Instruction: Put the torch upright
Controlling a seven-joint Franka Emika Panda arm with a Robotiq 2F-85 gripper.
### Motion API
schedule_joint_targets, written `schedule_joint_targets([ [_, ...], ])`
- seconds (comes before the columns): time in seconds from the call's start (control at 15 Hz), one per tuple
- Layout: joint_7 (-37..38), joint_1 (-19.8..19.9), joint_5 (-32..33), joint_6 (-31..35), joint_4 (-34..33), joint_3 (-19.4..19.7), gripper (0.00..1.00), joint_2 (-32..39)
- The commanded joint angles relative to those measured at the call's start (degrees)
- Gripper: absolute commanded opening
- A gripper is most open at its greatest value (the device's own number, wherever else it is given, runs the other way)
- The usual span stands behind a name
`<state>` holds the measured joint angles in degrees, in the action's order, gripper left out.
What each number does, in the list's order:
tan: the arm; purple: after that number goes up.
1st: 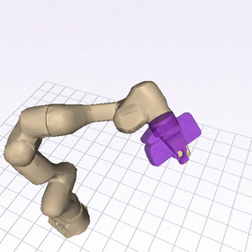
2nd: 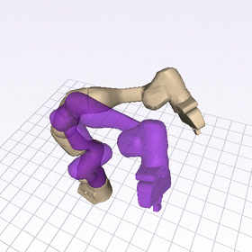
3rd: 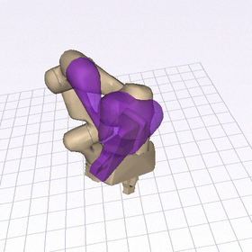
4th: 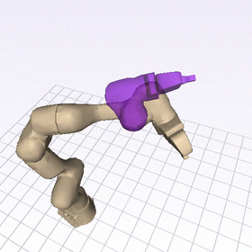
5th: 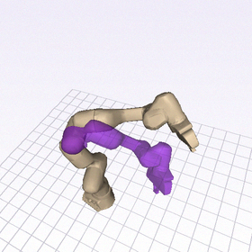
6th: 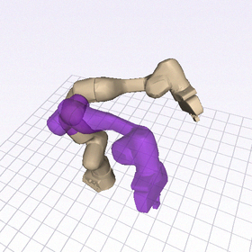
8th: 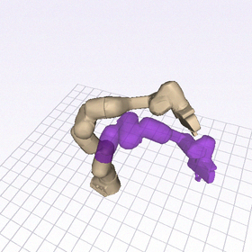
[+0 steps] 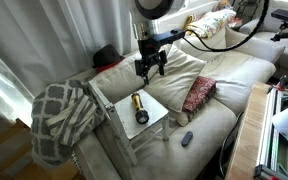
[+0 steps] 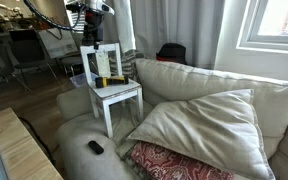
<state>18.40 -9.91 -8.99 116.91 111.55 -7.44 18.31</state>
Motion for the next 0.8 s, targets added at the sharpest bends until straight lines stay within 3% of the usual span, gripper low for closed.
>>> schedule_joint_targets([
  [0.0,0.1,-0.3,-0.1,-0.2,-0.5,0.3,1.0,0.2],
  [0.4,-0.3,-0.7,-0.2,0.1,-1.1,-0.1,1.0,0.8],
  [0.73,-2.2,0.9,-2.7,5.5,-3.3,0.8,1.0,8.0],
])
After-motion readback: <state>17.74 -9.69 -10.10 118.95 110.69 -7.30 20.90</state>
